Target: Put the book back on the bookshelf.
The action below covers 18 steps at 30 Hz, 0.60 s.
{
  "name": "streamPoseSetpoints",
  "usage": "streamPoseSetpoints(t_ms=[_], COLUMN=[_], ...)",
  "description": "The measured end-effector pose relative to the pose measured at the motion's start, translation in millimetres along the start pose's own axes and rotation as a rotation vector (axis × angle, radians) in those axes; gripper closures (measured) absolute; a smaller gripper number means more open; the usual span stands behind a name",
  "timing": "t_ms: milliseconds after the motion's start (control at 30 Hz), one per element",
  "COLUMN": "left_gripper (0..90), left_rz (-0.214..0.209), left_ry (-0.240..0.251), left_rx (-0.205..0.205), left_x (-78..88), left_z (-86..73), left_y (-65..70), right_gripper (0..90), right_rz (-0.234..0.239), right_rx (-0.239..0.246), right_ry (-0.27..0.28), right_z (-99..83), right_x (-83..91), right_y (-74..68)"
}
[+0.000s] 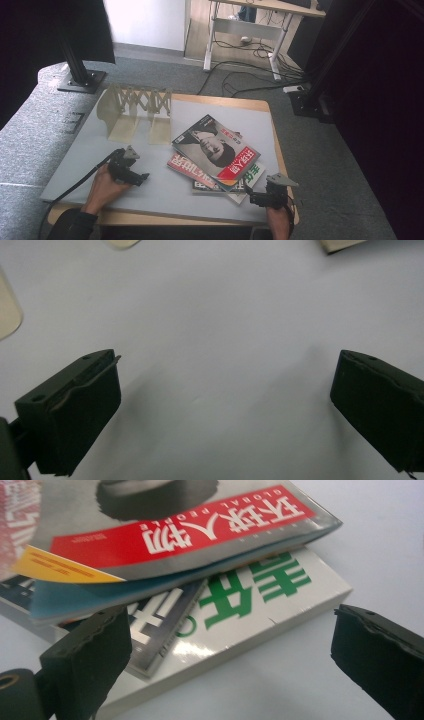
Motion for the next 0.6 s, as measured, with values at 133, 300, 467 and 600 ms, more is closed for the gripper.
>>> streamPoseSetpoints(t_ms=[133, 300, 467, 600], left_gripper=[0.1, 0.5, 0.8, 1.2], left_rz=[-0.037, -0.084, -0.103, -0.116], left_ry=[0.003, 0.008, 0.013, 0.013], left_rx=[-0.016, -0.019, -0.045, -0.067], left_x=[1.0, -0.6, -4.2, -5.7], left_z=[7.9, 18.8, 33.5, 45.2], left_y=[9.4, 18.8, 27.7, 34.9], right_gripper=[1.7, 1.5, 1.5, 1.4], right_rz=[0.015, 0.026, 0.029, 0.034], right_rx=[0.000, 0.001, 0.005, 0.000], right_ry=[0.011, 0.019, 0.025, 0.033], right_z=[4.1, 10.3, 14.0, 17.8], right_x=[0.4, -0.7, -0.8, -0.1], right_y=[-2.3, -5.4, -7.0, -7.4])
Point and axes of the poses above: each handheld gripper's, and its own axes: x roughly backward along the jaws, z roughly out of its top, y roughly to its right, the point moved 4 cm from there along -x, roughly forward along the jaws, and after that the axes turned 13 degrees about x, right-handed, at the moved point
